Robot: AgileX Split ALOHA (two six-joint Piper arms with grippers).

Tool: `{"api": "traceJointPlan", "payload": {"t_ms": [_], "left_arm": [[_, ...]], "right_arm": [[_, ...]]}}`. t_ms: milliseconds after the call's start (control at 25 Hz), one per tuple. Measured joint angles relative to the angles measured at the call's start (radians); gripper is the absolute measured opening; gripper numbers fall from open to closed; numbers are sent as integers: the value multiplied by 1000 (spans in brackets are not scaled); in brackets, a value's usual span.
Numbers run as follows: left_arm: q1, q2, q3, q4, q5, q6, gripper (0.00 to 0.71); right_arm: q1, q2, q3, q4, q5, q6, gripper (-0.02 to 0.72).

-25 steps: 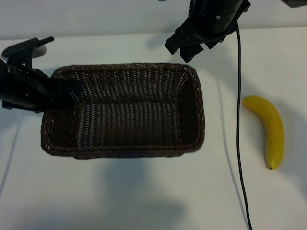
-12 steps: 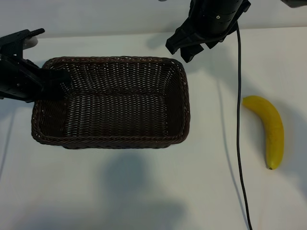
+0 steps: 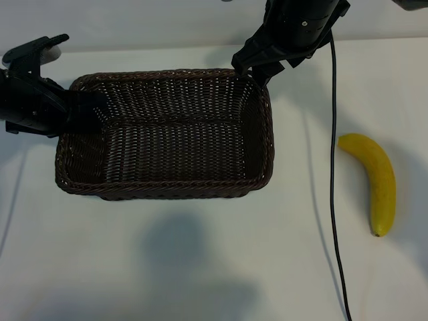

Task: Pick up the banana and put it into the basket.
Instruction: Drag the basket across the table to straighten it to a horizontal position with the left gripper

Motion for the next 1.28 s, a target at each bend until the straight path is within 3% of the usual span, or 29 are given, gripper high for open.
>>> {"api": "traceJointPlan", "payload": {"t_ms": [1280], "left_arm": [[0, 57, -13, -11, -46, 23, 149]], "right_arm": [[0, 0, 0, -1, -1, 0, 548]]}}
